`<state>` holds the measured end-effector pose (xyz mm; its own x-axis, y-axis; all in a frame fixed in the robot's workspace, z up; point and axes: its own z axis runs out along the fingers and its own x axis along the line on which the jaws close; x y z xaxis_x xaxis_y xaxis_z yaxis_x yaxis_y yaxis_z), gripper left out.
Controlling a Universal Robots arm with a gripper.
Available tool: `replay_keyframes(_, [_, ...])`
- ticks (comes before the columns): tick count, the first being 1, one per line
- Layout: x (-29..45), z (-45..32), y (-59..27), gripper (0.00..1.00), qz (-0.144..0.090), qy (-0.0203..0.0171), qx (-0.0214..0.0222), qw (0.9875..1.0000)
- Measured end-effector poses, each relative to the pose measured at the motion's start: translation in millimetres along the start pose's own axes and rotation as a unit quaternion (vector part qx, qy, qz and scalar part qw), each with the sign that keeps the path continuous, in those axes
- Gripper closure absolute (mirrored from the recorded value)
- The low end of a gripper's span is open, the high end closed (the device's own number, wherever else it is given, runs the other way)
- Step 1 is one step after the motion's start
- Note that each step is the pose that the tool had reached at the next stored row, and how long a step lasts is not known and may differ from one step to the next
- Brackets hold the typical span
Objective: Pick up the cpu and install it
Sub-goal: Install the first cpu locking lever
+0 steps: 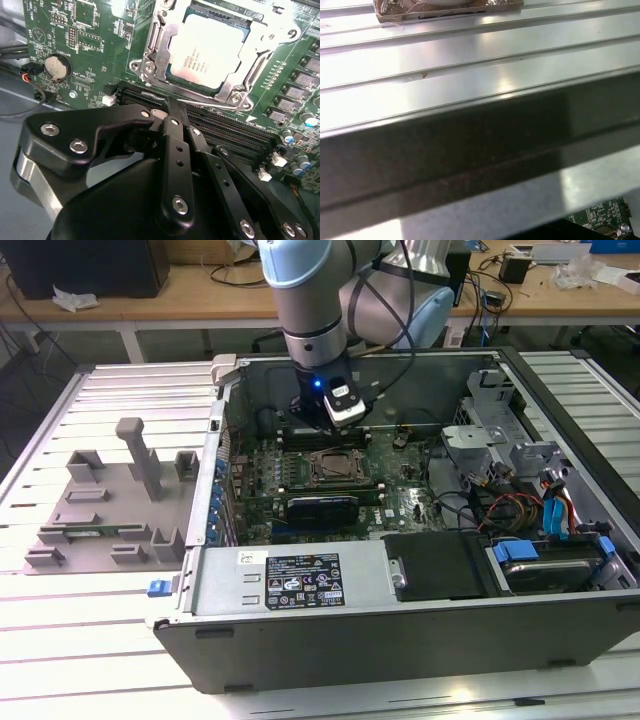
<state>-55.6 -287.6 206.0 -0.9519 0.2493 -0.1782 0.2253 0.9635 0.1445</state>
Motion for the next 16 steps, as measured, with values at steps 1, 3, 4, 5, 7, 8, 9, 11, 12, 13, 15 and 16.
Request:
replay_keyframes(1, [0.4,0.5,-0.2,0.89,0.000,-0.0020,-0.0004,1.0000])
replay_keyframes(3, [1.2,1.5,-0.5,0.89,0.001,-0.0061,-0.0013,1.0000])
replay_keyframes(4, [2.1,2.0,-0.8,0.89,0.001,-0.0086,-0.0019,1.0000])
replay_keyframes(5, [3.7,2.5,-1.1,0.89,0.000,-0.0114,-0.0026,0.9999])
replay_keyframes(7, [5.2,3.0,-1.6,0.89,0.000,-0.0133,-0.0031,0.9999])
replay_keyframes(8, [5.8,3.1,-1.8,0.89,0.000,-0.0141,-0.0033,0.9999])
replay_keyframes(9, [6.3,3.2,-2.0,0.89,0.000,-0.0147,-0.0035,0.9999])
replay_keyframes(11, [7.3,3.4,-2.2,0.89,0.000,-0.0156,-0.0037,0.9999])
replay_keyframes(12, [7.9,3.5,-2.4,0.89,0.000,-0.0162,-0.0038,0.9999])
replay_keyframes(13, [8.3,3.6,-2.5,0.89,0.000,-0.0166,-0.0039,0.9999])
replay_keyframes(15, [8.6,4.3,-2.7,0.89,0.000,-0.0182,-0.0042,0.9998])
replay_keyframes(16, [8.7,4.9,-2.8,0.89,0.000,-0.0190,-0.0045,0.9998])
